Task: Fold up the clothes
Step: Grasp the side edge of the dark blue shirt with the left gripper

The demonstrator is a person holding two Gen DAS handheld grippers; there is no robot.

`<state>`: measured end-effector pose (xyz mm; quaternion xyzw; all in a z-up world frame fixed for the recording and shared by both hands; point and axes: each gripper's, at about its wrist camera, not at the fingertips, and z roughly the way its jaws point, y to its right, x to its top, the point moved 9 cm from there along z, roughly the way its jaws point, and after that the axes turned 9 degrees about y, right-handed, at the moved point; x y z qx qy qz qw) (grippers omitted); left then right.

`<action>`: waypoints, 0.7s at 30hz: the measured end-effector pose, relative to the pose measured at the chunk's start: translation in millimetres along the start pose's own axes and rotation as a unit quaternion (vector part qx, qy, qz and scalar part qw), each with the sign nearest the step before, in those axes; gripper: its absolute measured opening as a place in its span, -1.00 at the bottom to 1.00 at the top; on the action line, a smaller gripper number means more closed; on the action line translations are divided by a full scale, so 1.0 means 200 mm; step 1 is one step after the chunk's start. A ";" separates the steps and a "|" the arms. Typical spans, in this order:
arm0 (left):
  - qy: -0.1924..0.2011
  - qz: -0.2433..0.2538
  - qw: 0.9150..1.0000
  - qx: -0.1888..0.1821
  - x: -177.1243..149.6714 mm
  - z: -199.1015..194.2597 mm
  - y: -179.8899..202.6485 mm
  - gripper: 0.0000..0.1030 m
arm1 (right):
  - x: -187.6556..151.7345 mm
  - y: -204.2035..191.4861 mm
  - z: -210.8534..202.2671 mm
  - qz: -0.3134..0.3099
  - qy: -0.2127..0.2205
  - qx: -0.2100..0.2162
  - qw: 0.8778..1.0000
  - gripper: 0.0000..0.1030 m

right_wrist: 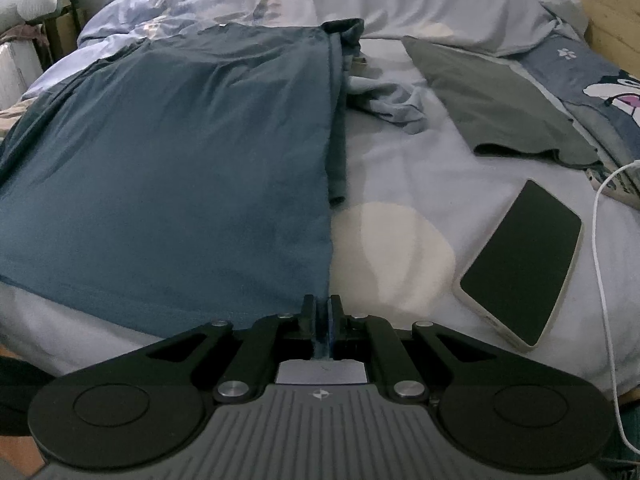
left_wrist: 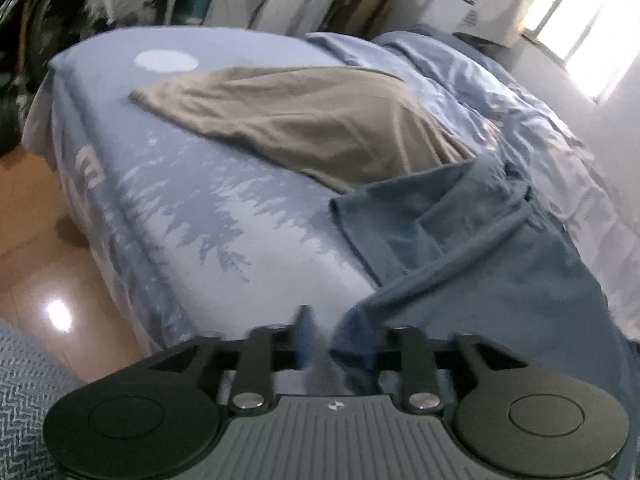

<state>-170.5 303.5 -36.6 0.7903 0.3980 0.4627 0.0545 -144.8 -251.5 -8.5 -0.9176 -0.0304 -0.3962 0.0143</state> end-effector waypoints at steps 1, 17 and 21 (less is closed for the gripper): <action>0.005 -0.012 1.000 0.001 0.01 -0.01 -0.02 0.02 | 0.01 0.00 -0.01 0.002 0.002 0.001 1.000 -0.91; 0.037 -0.162 0.980 -0.108 0.35 0.26 -0.08 0.45 | 0.31 -0.17 -0.30 0.044 0.143 0.059 0.987 -0.33; 0.002 -0.152 0.980 -0.129 0.35 0.38 -0.07 0.45 | 0.41 -0.37 -0.34 0.028 0.166 0.111 0.979 -0.32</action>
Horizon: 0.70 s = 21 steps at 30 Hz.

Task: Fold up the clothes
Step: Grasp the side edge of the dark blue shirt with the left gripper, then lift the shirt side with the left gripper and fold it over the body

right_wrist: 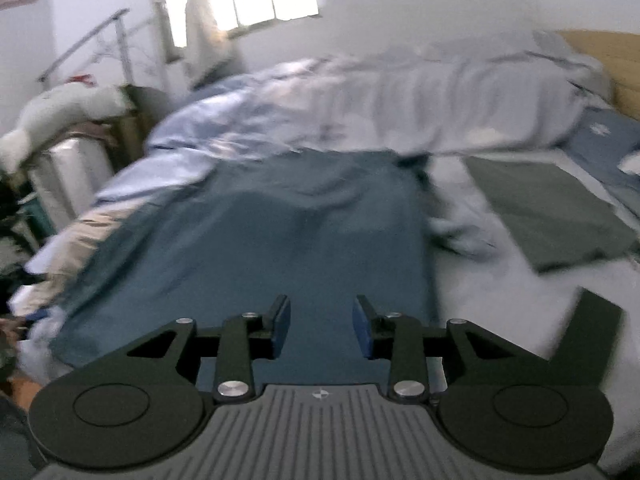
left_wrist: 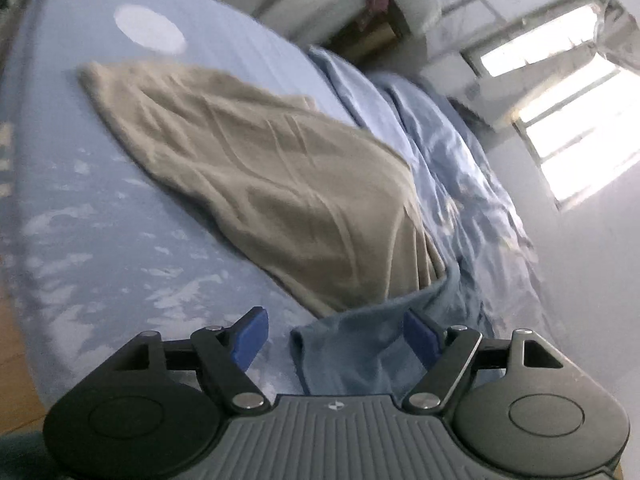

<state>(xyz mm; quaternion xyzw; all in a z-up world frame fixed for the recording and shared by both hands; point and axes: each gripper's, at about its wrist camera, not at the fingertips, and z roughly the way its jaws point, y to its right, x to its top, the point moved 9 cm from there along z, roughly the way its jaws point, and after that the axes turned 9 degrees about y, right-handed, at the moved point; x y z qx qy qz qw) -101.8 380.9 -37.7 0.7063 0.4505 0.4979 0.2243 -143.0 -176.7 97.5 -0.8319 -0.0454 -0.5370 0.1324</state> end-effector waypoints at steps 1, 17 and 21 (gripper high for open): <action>-0.011 0.002 1.000 -0.004 -0.01 0.03 0.00 0.45 | 0.02 -0.05 0.01 -0.004 0.001 0.010 1.000 -0.32; -0.078 0.064 0.990 -0.102 -0.05 0.23 0.06 0.50 | 0.07 -0.66 0.26 -0.049 -0.008 0.122 0.991 -0.32; -0.070 0.062 0.988 -0.124 -0.06 0.22 0.06 0.43 | 0.04 -0.80 0.29 -0.061 -0.014 0.143 0.988 -0.32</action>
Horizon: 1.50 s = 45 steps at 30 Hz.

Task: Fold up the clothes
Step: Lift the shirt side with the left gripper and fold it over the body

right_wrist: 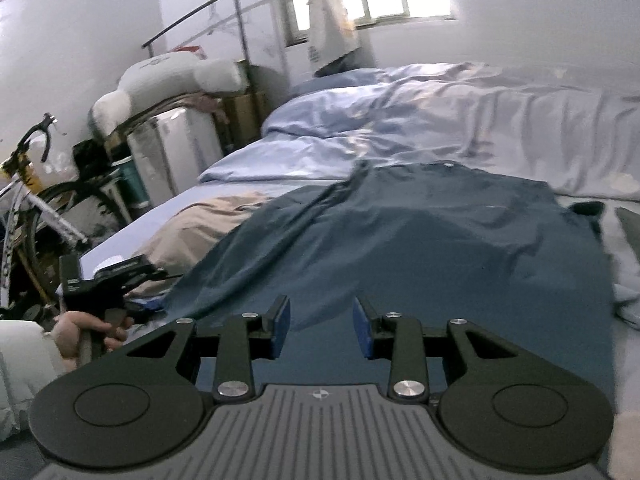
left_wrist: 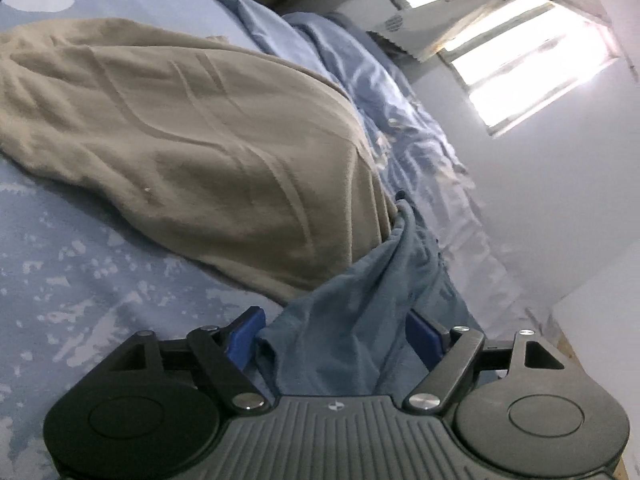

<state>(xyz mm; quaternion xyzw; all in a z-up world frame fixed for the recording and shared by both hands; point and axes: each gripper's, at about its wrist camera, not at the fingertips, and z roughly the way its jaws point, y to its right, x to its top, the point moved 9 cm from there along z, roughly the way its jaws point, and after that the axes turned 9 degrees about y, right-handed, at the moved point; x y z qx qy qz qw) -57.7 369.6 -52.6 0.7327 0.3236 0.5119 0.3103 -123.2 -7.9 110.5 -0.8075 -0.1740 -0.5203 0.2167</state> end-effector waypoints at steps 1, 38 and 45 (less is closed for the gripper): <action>0.003 -0.001 1.000 0.001 0.00 -0.01 0.00 0.31 | 0.00 -0.03 0.02 -0.002 -0.001 0.004 1.000 -0.32; 0.198 0.003 0.980 -0.017 1.69 0.06 0.34 -0.97 | -0.32 -0.68 0.54 -0.039 -0.109 0.098 0.988 -0.25; 0.185 0.013 0.983 -0.010 1.70 0.06 0.30 -0.97 | -0.52 -0.92 0.71 -0.030 -0.147 0.099 0.984 -0.25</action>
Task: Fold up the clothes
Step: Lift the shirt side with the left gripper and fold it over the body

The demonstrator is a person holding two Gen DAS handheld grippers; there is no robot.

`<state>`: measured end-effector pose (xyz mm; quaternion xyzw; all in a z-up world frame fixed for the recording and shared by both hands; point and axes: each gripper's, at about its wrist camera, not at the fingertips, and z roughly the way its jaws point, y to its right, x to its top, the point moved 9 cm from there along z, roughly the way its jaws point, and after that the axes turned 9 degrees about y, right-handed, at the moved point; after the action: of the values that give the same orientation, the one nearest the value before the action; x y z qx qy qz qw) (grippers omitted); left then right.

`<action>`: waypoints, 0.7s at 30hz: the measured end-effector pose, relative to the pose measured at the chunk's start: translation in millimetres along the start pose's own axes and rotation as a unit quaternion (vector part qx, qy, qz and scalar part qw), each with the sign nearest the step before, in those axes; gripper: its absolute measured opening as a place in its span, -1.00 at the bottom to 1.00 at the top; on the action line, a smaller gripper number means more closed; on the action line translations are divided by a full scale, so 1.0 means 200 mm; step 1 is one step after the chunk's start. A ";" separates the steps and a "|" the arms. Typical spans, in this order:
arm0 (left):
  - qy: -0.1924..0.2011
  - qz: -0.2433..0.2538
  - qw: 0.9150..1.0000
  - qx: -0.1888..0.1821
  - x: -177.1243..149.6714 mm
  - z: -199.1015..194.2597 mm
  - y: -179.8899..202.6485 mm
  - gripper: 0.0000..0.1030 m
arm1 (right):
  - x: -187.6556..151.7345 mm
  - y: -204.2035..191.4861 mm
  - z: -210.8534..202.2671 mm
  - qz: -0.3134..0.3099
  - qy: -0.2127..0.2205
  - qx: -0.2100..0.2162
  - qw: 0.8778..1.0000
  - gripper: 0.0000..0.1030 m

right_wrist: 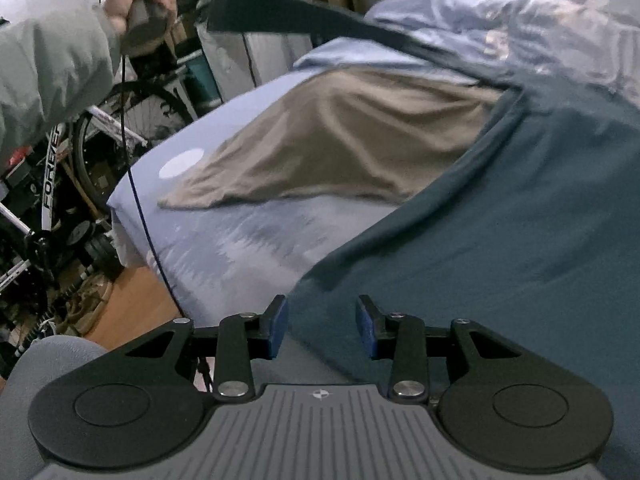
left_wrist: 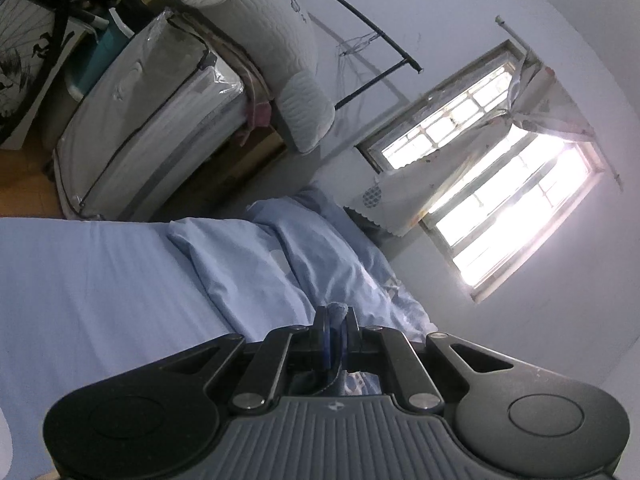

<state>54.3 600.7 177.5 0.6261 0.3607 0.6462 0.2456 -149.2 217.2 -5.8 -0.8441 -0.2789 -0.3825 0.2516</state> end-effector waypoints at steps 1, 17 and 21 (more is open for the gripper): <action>-0.002 0.002 1.000 0.002 0.00 0.00 -0.01 -0.97 | -0.01 -0.03 0.03 -0.012 -0.002 0.001 1.000 -0.25; -0.008 -0.028 0.999 0.024 0.17 0.15 -0.11 -0.97 | 0.03 -0.19 0.13 -0.150 0.012 0.021 0.988 -0.90; -0.015 -0.048 0.997 0.065 0.14 0.21 -0.25 -0.96 | 0.01 -0.16 0.14 -0.128 -0.010 0.053 0.990 -0.88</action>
<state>86.2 660.6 155.2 0.6326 0.4274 0.5993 0.2407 -154.9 259.7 -13.1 -0.7909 -0.4070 -0.3873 0.2424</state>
